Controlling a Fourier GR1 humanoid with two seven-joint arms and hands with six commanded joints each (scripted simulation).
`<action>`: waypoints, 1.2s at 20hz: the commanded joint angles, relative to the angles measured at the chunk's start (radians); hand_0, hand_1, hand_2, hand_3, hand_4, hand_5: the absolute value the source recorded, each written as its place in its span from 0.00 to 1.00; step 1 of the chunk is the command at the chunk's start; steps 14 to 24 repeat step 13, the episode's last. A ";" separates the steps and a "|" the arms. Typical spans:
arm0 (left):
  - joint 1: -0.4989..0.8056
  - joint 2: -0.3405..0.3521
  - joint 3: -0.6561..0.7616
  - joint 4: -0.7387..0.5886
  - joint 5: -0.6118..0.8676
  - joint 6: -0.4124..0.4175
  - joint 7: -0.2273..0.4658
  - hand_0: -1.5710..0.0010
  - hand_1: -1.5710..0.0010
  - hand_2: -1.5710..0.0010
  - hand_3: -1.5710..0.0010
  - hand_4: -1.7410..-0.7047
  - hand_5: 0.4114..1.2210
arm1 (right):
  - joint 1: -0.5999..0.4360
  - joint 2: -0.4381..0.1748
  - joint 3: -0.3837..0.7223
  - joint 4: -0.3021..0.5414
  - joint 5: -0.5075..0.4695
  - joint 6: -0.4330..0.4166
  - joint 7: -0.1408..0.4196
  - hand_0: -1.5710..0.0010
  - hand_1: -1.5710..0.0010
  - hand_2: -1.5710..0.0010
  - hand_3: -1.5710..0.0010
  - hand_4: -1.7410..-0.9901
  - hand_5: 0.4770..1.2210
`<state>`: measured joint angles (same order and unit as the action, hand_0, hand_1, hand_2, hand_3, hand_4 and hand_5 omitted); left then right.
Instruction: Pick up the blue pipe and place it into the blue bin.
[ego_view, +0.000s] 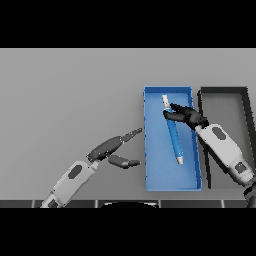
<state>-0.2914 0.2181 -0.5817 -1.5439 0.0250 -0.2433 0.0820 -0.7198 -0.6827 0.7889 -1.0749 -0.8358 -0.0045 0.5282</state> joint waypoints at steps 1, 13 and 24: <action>-0.002 -0.001 0.001 0.003 0.002 -0.001 0.000 1.00 1.00 1.00 1.00 0.80 0.06 | -0.001 -0.004 0.005 -0.008 0.006 -0.003 0.005 0.96 0.97 0.97 0.97 0.82 0.35; 0.003 -0.010 -0.001 0.031 -0.007 0.001 -0.026 1.00 1.00 1.00 1.00 0.79 0.07 | 0.000 0.002 -0.004 0.007 -0.003 0.017 -0.024 0.99 0.99 0.99 1.00 0.82 0.27; 0.003 -0.010 -0.001 0.031 -0.007 0.001 -0.026 1.00 1.00 1.00 1.00 0.79 0.07 | 0.000 0.002 -0.004 0.007 -0.003 0.017 -0.024 0.99 0.99 0.99 1.00 0.82 0.27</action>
